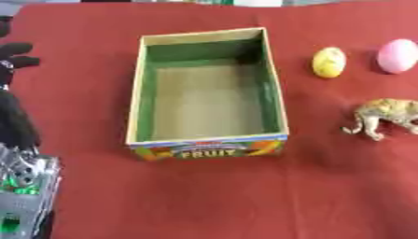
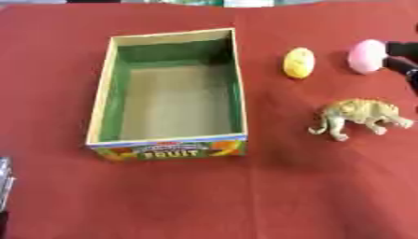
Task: Pick up objects on the table and place them in the box.
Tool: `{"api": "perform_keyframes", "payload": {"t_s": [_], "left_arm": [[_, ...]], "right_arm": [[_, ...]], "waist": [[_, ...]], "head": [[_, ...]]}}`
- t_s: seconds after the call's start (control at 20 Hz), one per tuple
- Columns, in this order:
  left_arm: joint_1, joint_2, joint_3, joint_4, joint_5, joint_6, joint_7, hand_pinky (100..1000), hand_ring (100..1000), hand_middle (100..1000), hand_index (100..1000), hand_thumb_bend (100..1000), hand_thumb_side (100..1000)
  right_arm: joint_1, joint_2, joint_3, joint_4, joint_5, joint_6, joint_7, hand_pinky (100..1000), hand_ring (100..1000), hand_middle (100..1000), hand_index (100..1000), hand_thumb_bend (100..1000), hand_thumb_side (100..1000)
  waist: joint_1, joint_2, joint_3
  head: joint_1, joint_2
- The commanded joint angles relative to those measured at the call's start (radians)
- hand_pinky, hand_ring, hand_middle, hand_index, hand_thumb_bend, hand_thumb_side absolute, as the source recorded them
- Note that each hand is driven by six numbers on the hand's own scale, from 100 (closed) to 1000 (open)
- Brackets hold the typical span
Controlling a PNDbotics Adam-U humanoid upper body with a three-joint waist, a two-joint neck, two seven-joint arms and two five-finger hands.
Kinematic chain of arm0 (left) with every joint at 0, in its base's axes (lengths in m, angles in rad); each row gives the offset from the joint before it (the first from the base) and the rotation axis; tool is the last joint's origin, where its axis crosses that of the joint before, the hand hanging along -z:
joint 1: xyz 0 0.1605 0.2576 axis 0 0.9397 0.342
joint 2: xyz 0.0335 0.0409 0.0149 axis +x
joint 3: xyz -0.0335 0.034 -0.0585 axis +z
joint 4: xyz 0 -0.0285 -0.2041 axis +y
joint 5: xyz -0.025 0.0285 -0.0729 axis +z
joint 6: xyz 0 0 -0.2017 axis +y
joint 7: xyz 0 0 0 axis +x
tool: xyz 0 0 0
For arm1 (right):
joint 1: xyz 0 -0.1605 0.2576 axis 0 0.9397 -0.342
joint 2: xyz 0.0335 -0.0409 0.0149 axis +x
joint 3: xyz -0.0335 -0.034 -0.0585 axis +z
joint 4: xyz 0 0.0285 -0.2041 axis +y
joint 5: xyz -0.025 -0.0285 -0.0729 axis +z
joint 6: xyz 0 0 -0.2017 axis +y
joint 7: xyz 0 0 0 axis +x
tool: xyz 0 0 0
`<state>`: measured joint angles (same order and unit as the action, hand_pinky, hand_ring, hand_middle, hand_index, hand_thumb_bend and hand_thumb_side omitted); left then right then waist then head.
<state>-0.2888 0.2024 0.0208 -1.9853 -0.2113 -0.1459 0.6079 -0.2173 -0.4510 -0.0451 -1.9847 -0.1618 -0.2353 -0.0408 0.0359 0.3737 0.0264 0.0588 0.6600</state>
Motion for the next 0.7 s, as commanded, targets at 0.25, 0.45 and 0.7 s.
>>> {"api": "perform_keyframes", "payload": {"t_s": [0.25, 0.45, 0.7], "left_arm": [[0.018, 0.042, 0.003, -0.015, 0.003, 0.006, -0.002, 522, 584, 646, 716, 100, 934], [0.034, 0.058, 0.004, -0.015, 0.004, 0.011, 0.002, 523, 585, 649, 721, 100, 931], [0.056, 0.087, 0.001, -0.015, 0.001, 0.020, 0.003, 521, 585, 653, 729, 100, 926]], "right_arm": [[0.024, -0.102, -0.020, -0.015, 0.026, -0.035, -0.010, 836, 859, 696, 911, 100, 1000], [0.045, -0.161, -0.025, -0.015, 0.060, -0.055, -0.018, 835, 860, 707, 908, 100, 1000], [0.069, -0.234, -0.027, -0.015, 0.126, -0.068, -0.025, 834, 864, 725, 907, 100, 1000]], "waist": [[0.004, -0.039, 0.003], [0.006, -0.049, 0.002], [0.008, -0.056, -0.003]], "head": [[-0.017, 0.017], [-0.025, 0.019], [-0.028, 0.019]]}}
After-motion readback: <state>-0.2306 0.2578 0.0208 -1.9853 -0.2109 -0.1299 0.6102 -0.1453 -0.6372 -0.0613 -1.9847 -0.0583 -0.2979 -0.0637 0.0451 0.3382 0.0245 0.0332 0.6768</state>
